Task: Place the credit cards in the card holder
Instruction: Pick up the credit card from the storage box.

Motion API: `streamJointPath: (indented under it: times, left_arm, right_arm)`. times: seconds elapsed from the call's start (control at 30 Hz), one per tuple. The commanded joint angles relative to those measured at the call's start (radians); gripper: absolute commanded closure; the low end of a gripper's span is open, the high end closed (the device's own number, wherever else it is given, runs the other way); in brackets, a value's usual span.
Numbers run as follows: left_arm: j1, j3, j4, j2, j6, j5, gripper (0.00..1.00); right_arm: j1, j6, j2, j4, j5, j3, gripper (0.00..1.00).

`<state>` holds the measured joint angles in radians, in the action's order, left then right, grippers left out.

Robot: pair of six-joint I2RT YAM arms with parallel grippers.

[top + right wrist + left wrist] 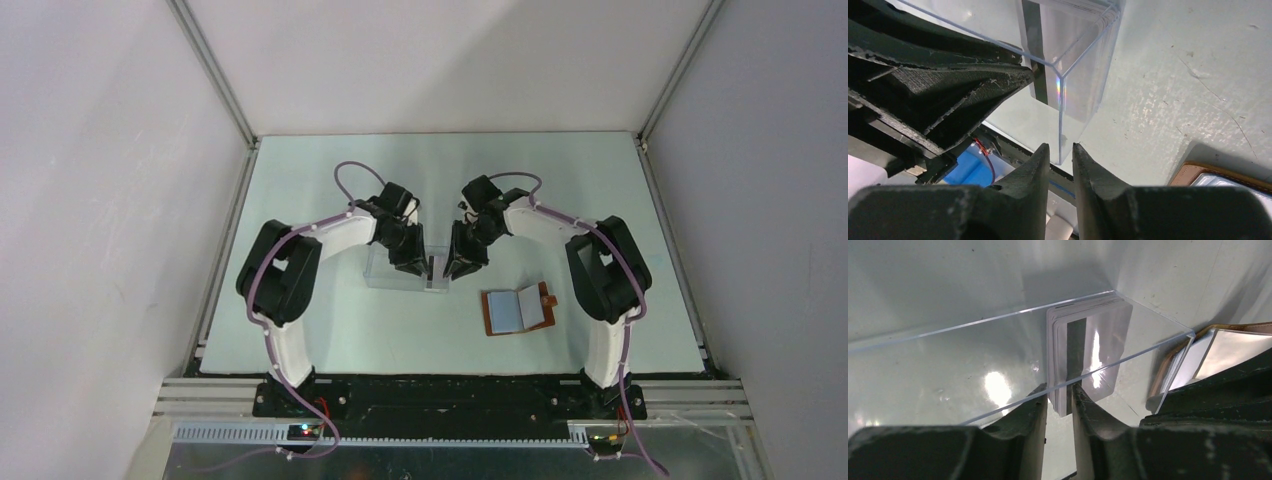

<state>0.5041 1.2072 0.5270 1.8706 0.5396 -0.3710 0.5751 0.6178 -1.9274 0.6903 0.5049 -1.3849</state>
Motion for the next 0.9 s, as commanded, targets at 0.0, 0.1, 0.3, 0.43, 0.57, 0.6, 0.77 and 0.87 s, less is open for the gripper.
streamJointPath:
  times: [0.0, 0.1, 0.3, 0.43, 0.57, 0.6, 0.77, 0.87]
  left_arm:
    - [0.016, 0.042, -0.027, 0.01, -0.013, -0.016, 0.73]
    - [0.021, 0.046, -0.028, 0.014, -0.013, -0.012, 0.76]
    - [0.031, 0.043, -0.026, 0.002, -0.015, 0.013, 0.87]
    - [0.04, 0.036, -0.025, -0.019, -0.015, 0.065, 0.83]
    - [0.054, 0.034, -0.017, -0.023, -0.018, 0.092, 0.69]
    - [0.059, 0.035, -0.01, -0.023, -0.02, 0.104, 0.67]
    - [0.071, 0.037, 0.01, -0.028, -0.019, 0.146, 0.67]
    - [0.079, 0.043, 0.019, -0.034, -0.017, 0.171, 0.73]
  right_arm:
    - [0.01, 0.006, -0.016, 0.007, -0.008, -0.052, 0.75]
    - [0.013, 0.003, -0.022, 0.013, -0.012, -0.058, 0.81]
    - [0.018, 0.0, -0.025, 0.018, -0.014, -0.06, 0.87]
    - [0.02, 0.0, -0.027, 0.02, -0.011, -0.062, 0.89]
    - [0.019, 0.0, -0.029, 0.021, -0.009, -0.064, 0.89]
    - [0.02, -0.001, -0.03, 0.021, -0.008, -0.064, 0.89]
    - [0.021, -0.003, -0.03, 0.022, -0.006, -0.064, 0.89]
    - [0.022, -0.004, -0.032, 0.023, -0.004, -0.065, 0.89]
